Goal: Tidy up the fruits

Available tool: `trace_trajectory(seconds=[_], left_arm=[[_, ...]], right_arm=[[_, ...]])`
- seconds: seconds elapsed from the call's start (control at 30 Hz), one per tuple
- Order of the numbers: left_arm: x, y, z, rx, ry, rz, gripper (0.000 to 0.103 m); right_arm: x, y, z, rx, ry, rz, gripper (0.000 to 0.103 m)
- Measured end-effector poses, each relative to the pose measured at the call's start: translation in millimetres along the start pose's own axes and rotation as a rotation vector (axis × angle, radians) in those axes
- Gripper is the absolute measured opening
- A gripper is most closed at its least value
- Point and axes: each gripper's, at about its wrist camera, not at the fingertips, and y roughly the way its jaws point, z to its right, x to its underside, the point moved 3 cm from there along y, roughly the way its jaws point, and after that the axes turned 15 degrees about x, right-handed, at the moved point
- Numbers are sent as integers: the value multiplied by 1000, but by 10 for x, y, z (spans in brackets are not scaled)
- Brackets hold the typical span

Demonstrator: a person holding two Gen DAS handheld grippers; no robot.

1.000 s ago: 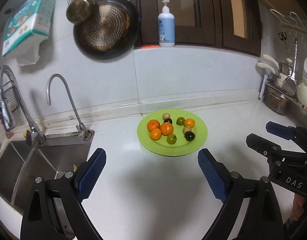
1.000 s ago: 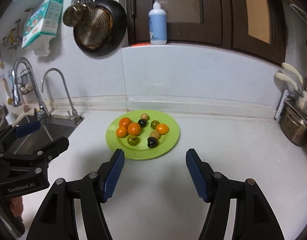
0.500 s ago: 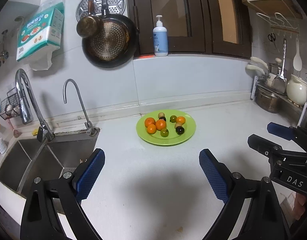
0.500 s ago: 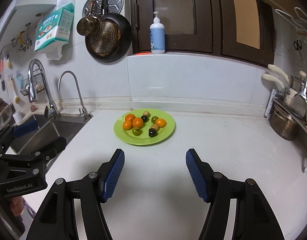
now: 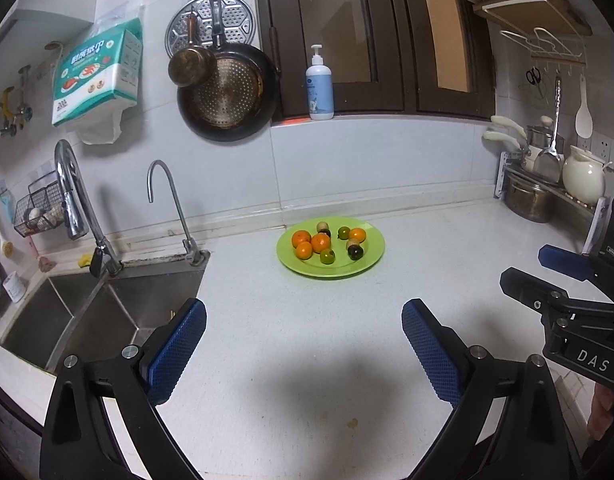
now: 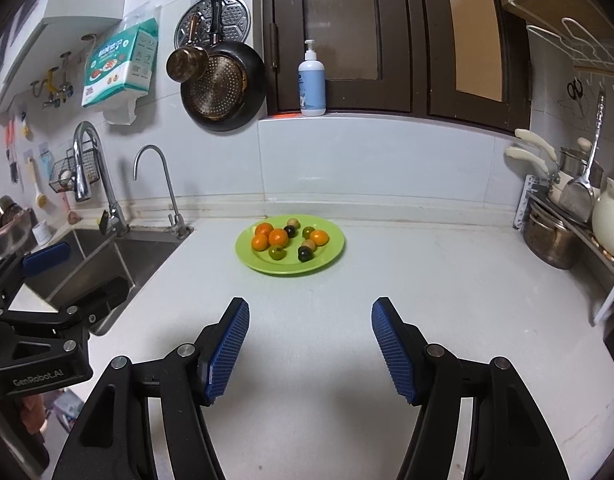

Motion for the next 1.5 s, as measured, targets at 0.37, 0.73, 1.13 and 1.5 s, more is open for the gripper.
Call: trace_trajectory(seconds=[0.37,0.73,1.13,1.5], left_arm=[[27,-148,26,-4,1,9,101],[38,-242,52,-31,5,16,103],[50,-258,72,-34,1,16,103],[63,-243,74,-44,-13,10,103]], right_arm=[[30,-132,20,-1,-5,12,64],[30,-192,48,-5,0,20,64],[40,-208,81,-7,-6,24,64],[56,-202,107,-5,-10,24,64]])
